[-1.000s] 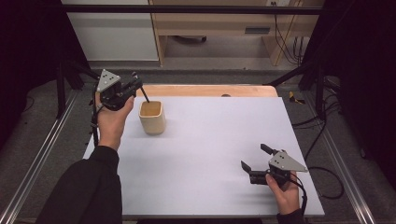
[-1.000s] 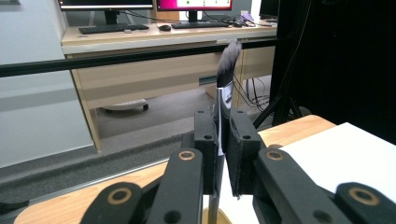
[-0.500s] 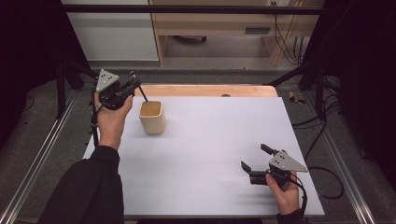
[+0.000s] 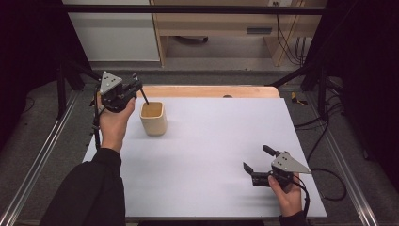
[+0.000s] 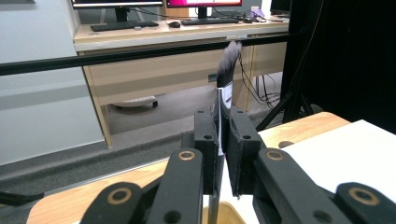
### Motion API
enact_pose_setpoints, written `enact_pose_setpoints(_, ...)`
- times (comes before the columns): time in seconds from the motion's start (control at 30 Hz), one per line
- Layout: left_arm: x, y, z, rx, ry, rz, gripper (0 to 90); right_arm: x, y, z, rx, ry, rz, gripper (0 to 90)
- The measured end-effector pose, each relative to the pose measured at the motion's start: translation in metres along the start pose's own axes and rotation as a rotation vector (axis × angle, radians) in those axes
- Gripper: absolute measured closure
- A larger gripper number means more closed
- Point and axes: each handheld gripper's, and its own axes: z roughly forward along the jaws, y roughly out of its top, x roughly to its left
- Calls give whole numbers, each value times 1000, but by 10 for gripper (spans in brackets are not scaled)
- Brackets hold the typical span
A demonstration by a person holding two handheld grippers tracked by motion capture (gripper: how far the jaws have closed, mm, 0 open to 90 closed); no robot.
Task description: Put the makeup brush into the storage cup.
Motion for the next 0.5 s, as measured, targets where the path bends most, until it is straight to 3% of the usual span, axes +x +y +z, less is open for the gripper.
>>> enact_pose_setpoints(0.5, -1, -13, 3, 27, -4, -7, 836, 0, 0, 0, 5, 6, 9, 35)
